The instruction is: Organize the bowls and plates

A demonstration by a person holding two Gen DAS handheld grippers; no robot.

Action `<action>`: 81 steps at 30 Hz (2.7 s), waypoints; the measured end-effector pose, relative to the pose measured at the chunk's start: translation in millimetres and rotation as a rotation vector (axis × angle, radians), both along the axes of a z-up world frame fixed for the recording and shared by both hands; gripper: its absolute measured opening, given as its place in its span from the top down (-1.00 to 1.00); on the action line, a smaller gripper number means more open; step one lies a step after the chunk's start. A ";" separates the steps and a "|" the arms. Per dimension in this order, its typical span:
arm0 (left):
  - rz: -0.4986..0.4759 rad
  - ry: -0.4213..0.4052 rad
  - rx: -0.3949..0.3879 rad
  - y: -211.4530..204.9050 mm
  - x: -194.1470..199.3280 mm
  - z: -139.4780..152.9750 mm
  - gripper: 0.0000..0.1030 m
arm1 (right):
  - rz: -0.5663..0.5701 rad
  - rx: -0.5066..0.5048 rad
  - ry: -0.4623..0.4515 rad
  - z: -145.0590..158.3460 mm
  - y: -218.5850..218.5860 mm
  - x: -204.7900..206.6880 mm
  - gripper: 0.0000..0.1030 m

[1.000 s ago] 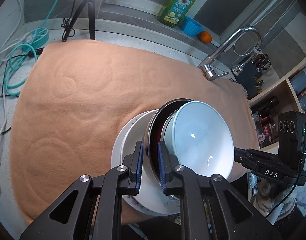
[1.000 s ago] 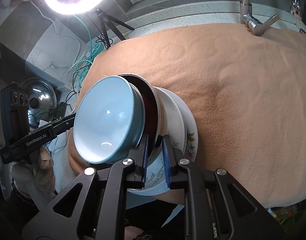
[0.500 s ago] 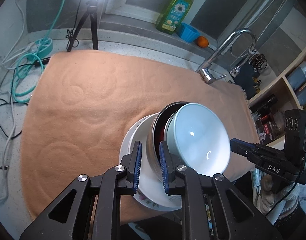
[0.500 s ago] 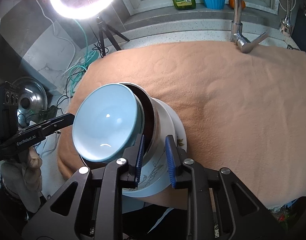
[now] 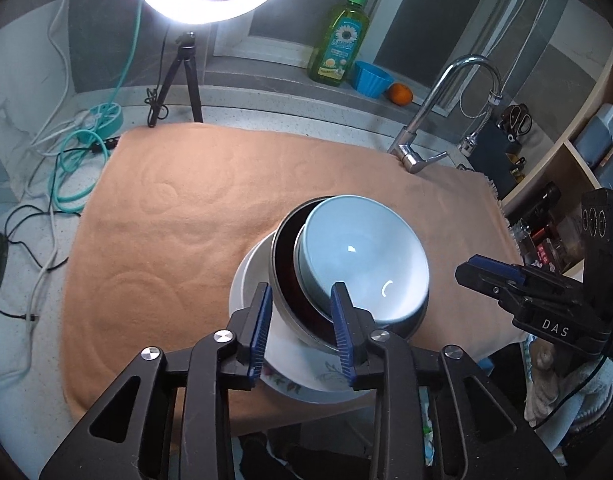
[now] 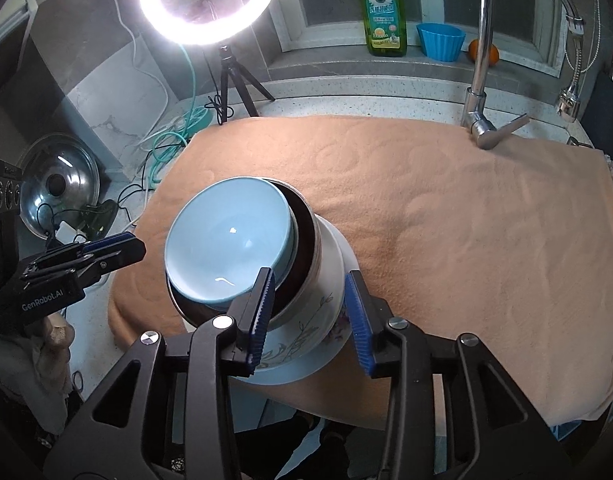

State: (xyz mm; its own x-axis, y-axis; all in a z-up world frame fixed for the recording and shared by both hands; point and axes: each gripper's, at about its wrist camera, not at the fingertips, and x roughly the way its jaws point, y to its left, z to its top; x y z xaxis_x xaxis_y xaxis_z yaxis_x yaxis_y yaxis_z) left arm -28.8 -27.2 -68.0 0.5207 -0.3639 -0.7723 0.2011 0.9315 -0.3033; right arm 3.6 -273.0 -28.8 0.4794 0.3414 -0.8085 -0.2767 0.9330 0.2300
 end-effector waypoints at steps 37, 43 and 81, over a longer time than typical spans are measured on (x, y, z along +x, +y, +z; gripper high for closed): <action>0.058 -0.018 0.106 -27.9 -29.7 3.1 -0.16 | -0.022 -0.048 -0.094 7.2 -13.6 -28.4 -0.64; 0.056 -0.024 0.109 -29.2 -30.3 4.6 -0.17 | -0.028 -0.053 -0.094 7.7 -14.3 -30.4 -0.65; 0.049 -0.017 0.119 -33.6 -24.2 1.8 -0.17 | -0.038 -0.044 -0.084 4.1 -16.1 -27.0 -0.65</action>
